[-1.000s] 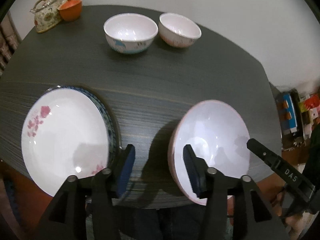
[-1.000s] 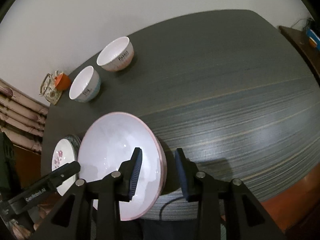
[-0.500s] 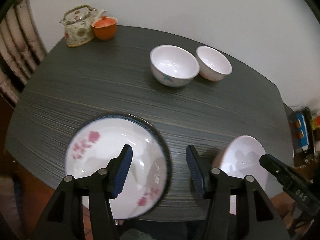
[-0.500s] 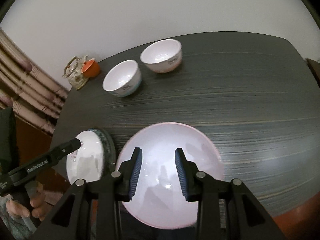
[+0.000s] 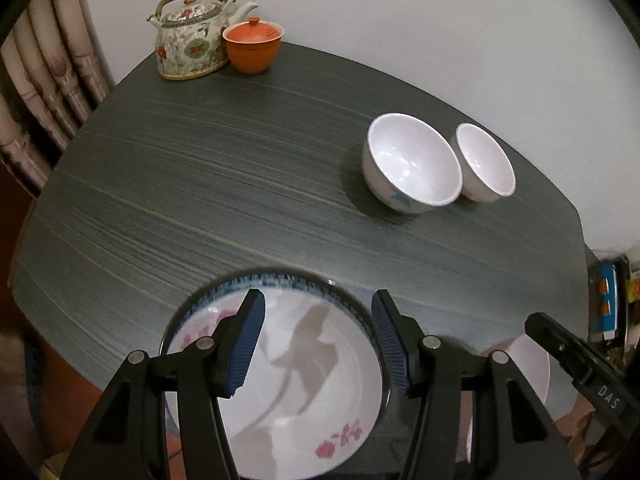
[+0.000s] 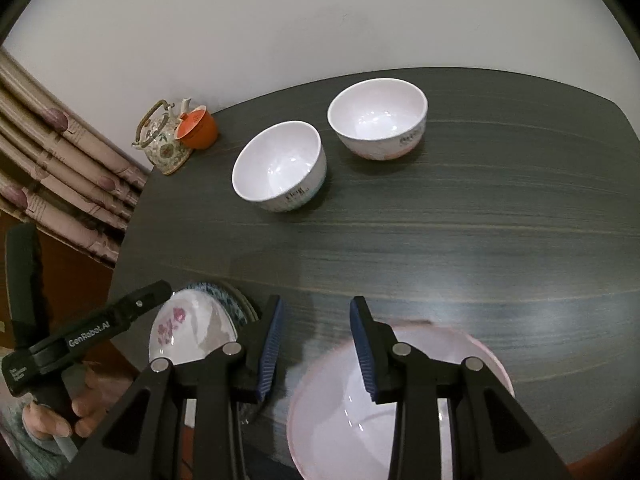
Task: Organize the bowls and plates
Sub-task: 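Lower the pink-rimmed bowl onto the table and open both tools, then move both tools to the white 'Dog' bowl and grip its rim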
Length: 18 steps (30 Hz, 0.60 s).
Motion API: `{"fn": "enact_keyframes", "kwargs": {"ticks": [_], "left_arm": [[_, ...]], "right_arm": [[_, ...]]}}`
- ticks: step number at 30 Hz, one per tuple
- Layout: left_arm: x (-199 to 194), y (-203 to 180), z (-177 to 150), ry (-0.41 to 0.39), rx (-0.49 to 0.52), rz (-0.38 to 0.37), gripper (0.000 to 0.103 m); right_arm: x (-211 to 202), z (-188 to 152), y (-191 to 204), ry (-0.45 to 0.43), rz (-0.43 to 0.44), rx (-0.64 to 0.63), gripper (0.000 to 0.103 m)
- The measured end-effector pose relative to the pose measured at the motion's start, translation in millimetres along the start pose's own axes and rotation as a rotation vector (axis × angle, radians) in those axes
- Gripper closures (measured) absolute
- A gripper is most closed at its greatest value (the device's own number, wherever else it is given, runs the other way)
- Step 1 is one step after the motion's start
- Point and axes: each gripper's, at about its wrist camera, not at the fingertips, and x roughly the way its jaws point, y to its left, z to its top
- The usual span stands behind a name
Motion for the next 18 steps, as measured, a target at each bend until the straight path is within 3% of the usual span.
{"fn": "enact_keyframes", "kwargs": {"ticks": [10,18], "left_arm": [[35.0,-0.2,74.8,0.0,-0.039,-0.064,0.051],[69.3,-13.1,110.1,0.036,-0.058,-0.132,0.053]], "right_arm": [[48.0,63.2,1.1,0.027,0.028,0.086,0.068],[89.1,97.6,-2.6,0.033,-0.018,0.137,0.068]]}}
